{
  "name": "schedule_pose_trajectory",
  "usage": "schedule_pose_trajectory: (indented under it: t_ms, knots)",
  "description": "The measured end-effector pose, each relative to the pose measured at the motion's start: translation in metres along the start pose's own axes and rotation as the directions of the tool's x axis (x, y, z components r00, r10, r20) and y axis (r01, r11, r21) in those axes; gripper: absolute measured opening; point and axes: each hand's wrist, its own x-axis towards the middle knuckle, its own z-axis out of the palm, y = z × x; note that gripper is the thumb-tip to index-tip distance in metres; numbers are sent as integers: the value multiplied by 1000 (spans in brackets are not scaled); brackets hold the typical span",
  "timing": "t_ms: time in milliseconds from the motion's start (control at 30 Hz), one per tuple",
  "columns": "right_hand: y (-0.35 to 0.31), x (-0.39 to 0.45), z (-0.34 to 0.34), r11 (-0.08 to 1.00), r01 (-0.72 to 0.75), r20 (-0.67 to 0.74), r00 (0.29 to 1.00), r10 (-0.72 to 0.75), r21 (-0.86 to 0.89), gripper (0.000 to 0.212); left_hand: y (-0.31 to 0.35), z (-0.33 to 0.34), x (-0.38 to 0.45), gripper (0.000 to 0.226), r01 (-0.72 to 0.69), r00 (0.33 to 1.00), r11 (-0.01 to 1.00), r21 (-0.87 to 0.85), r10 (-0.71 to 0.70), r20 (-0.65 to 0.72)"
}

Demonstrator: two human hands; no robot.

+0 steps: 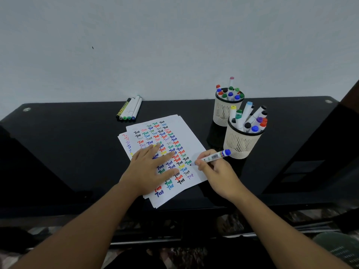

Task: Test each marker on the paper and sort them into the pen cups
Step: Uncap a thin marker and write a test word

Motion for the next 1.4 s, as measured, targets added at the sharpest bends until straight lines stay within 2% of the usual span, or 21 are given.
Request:
schedule_pose_trajectory:
  t_ms: [1000, 1267, 1400]
  knots:
    - [-6, -1, -2, 996, 11, 27, 1000, -8, -91, 9, 0, 2, 0, 71, 13, 1000, 1000, -18, -13, 2]
    - [-8, -2, -3, 999, -36, -12, 999, 36, 3, 10, 0, 2, 0, 70, 15, 1000, 1000, -20, -15, -5]
    - [-7, -2, -2, 999, -28, 1, 1000, 28, -19, 9, 1, 1, -1, 70, 16, 1000, 1000, -16, -16, 1]
